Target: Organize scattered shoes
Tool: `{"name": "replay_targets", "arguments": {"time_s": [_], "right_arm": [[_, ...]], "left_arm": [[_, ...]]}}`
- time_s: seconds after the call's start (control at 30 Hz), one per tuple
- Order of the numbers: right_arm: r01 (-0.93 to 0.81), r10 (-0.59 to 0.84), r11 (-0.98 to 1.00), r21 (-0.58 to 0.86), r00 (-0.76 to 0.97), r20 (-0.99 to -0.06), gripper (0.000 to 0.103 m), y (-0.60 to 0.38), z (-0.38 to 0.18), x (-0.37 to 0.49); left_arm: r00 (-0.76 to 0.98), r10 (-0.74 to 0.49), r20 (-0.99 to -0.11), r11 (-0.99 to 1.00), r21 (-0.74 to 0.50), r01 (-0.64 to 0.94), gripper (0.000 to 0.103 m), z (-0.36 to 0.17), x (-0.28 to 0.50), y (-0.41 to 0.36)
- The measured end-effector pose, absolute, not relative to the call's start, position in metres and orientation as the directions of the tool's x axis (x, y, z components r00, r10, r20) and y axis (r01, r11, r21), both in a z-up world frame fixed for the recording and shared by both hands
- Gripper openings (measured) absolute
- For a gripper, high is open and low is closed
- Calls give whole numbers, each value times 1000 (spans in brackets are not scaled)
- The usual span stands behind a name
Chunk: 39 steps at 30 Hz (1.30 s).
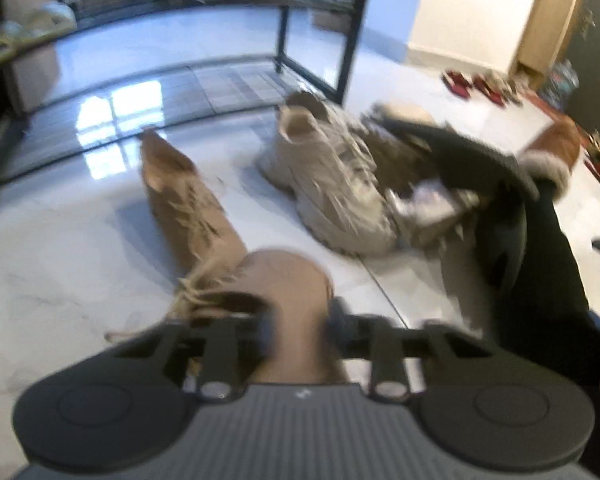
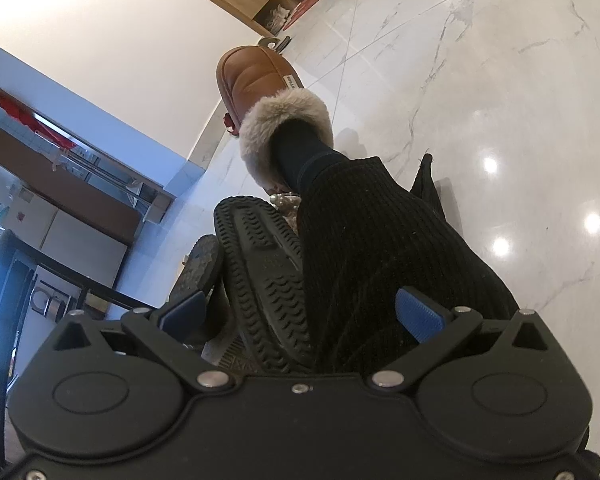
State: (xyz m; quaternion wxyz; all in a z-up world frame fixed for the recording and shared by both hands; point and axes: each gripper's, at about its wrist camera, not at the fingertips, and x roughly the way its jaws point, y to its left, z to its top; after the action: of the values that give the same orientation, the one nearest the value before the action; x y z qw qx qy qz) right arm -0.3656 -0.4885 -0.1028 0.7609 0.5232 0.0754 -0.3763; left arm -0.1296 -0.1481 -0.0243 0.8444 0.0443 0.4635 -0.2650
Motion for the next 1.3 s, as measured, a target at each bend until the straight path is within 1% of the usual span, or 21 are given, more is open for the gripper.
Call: {"name": "replay_targets", "arguments": {"time_s": [0.07,0.13,0.2,0.3,0.4,0.43,0.47,0.5,0.53,0.57,0.63,0.73,0.77,0.8,0.83,0.9,1.0,1.1,1.17,1.23,1.3], "right_arm": [[654,-495,170,737,703,-510,103,-488,-103,-365],[657,-495,172,734,701,-512,103,-488,-102,-364],[658,-495,173,733,701,-513,103,-488,-102,-365],[656,-495,172,735,702,-512,103,-488,-103,-367],[658,-494,174,733,702,-513,103,-488,-103,-366],[663,-494,178,727,699,-517,103,-488,-102,-365],[669,-494,181,721,696,-521,103,-487,-101,-364],[674,-494,185,715,693,-525,103,-487,-101,-363],[675,-467,212,707,705,-533,103,-482,-101,-357],[671,-420,256,696,726,-545,103,-473,-101,-348],[653,-322,342,676,757,-568,103,-454,-102,-329],[605,-170,465,647,778,-605,103,-427,-103,-301],[583,-119,504,638,778,-617,103,-418,-103,-291],[559,-68,541,629,774,-629,103,-409,-103,-282],[532,-17,576,621,767,-641,103,-400,-104,-272],[471,82,641,605,742,-665,103,-382,-104,-253],[365,223,723,587,680,-698,103,-355,-105,-225],[244,349,782,573,590,-728,103,-327,-106,-197],[158,422,808,568,517,-745,103,-309,-107,-178],[179,465,786,592,460,-757,103,-296,-117,-168],[283,468,725,629,467,-750,103,-294,-125,-162]], "left_arm": [[406,-371,-835,880,-176,442,7,-29,-122,-139],[436,-310,-845,896,-106,430,7,-37,-119,-133],[445,-287,-849,900,-79,429,7,-44,-118,-132],[430,-267,-862,914,-85,396,7,-54,-114,-128],[434,-259,-863,927,-95,364,10,-54,-112,-123],[440,-254,-862,932,-97,349,25,-52,-110,-120],[446,-249,-860,937,-98,334,35,-50,-109,-117],[456,-232,-859,947,-91,309,53,-47,-108,-113],[467,-210,-859,956,-81,280,61,-45,-108,-108],[468,-194,-862,963,-77,258,63,-43,-107,-104],[464,-167,-870,974,-72,215,72,-41,-106,-97],[448,-146,-882,983,-77,168,80,-33,-105,-84],[449,-149,-881,983,-83,163,81,-29,-104,-79],[455,-149,-878,983,-82,163,83,-24,-103,-76],[462,-148,-874,983,-80,164,88,-19,-103,-73],[485,-135,-864,984,-58,170,92,-10,-103,-68],[524,-113,-844,979,-4,205,97,7,-105,-62],[556,-91,-826,967,60,246,98,22,-106,-57],[566,-86,-820,963,77,258,102,27,-105,-55],[568,-111,-816,962,56,268,102,31,-103,-48],[563,-148,-813,965,6,263,102,32,-101,-40]]}}
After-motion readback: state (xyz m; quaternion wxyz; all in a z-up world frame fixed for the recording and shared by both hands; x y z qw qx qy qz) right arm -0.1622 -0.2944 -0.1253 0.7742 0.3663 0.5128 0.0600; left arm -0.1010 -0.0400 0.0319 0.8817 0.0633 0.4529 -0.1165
